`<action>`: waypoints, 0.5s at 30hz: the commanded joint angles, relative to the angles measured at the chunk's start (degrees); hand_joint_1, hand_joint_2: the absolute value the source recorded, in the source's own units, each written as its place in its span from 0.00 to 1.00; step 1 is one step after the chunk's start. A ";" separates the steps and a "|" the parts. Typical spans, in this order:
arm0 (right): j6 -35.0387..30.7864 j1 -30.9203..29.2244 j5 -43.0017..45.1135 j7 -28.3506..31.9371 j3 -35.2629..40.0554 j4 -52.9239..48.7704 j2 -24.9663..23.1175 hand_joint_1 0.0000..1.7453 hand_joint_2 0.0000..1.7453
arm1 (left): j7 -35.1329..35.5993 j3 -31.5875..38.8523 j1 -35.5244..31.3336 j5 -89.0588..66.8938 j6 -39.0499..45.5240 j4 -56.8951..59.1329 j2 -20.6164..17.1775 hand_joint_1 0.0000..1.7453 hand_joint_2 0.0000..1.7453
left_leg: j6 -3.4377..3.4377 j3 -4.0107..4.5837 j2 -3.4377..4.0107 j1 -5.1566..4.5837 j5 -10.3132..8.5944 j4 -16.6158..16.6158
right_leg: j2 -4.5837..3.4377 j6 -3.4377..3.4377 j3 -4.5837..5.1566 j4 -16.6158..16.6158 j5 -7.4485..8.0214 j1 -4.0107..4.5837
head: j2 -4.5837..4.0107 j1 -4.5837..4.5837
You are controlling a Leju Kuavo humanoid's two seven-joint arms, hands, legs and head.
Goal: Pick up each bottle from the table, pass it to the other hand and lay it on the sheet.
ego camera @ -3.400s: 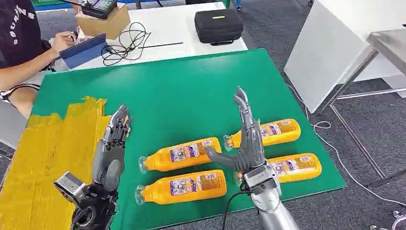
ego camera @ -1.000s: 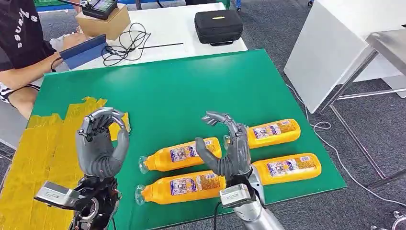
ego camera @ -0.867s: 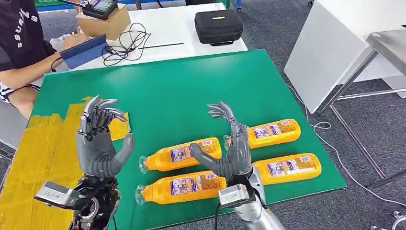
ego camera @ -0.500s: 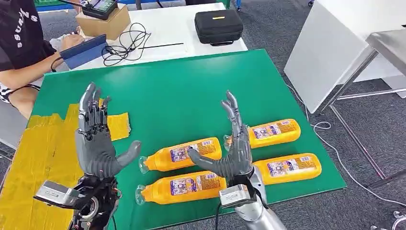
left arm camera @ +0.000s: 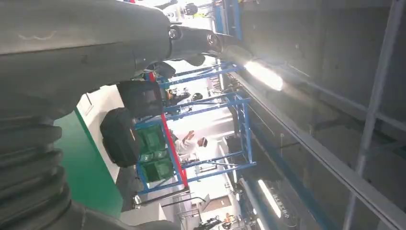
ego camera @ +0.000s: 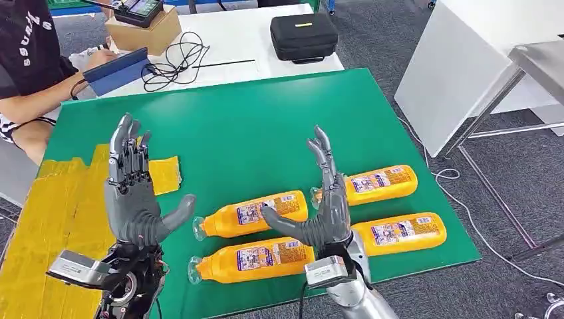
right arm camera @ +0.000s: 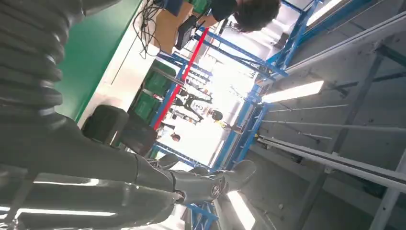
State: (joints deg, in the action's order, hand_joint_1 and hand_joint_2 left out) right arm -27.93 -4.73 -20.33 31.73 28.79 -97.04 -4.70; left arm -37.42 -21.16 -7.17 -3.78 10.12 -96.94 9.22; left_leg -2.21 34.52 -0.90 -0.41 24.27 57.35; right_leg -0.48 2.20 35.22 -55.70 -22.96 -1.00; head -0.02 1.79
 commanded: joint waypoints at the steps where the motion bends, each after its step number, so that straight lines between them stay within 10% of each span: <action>1: -0.38 -1.50 0.13 -0.35 -0.19 0.79 1.55 0.00 1.00 | 0.29 -0.82 -1.93 0.00 -0.14 3.12 -0.52 0.00 1.00 | 0.14 -0.27 0.02 0.11 0.15 0.03 | 0.09 -0.10 -0.32 0.02 -0.14 0.12 | 0.00 0.00; 10: -0.38 -1.50 0.13 -0.35 -0.19 0.79 1.55 0.00 1.00 | 0.29 -0.82 -1.93 0.00 -0.14 3.12 -0.52 0.00 1.00 | 0.13 -0.26 0.01 0.10 0.13 0.02 | 0.08 -0.10 -0.30 0.02 -0.13 0.11 | 0.00 0.00; 11: 4.02 7.93 -14.01 -21.95 -11.45 -8.00 16.45 0.00 1.00 | 8.32 1.32 -0.30 -1.29 -0.59 8.11 -1.13 0.00 1.00 | 0.08 -0.15 0.00 0.05 0.07 0.00 | 0.06 -0.06 -0.18 0.03 -0.07 0.06 | 0.00 0.00; 12: 8.49 13.57 -2.84 -16.44 -22.77 -8.40 21.50 0.00 1.00 | 3.54 2.89 -0.33 -0.58 -1.87 12.77 -1.20 0.00 1.00 | 0.10 -0.47 -0.32 0.13 0.08 -0.14 | 0.43 -0.06 -0.68 0.27 -0.16 0.15 | 0.00 0.00; 15: 24.82 15.62 -1.77 -3.99 -41.95 -6.02 14.80 0.00 1.00 | -0.63 5.51 -0.32 -1.08 -3.86 16.76 -0.22 0.00 1.00 | -0.02 -0.69 -0.83 0.01 0.02 -0.18 | 0.93 0.03 -0.77 0.42 -0.22 0.08 | 0.00 -0.11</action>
State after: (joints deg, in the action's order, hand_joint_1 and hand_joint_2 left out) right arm -22.13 -0.86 -26.05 22.17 25.44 -99.33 1.27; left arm -33.39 -20.83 -7.13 -4.61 8.95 -94.72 9.22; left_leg -2.45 34.19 -1.18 -0.51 24.43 57.38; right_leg -0.19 2.42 34.91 -55.55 -23.16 -1.03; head -0.02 1.68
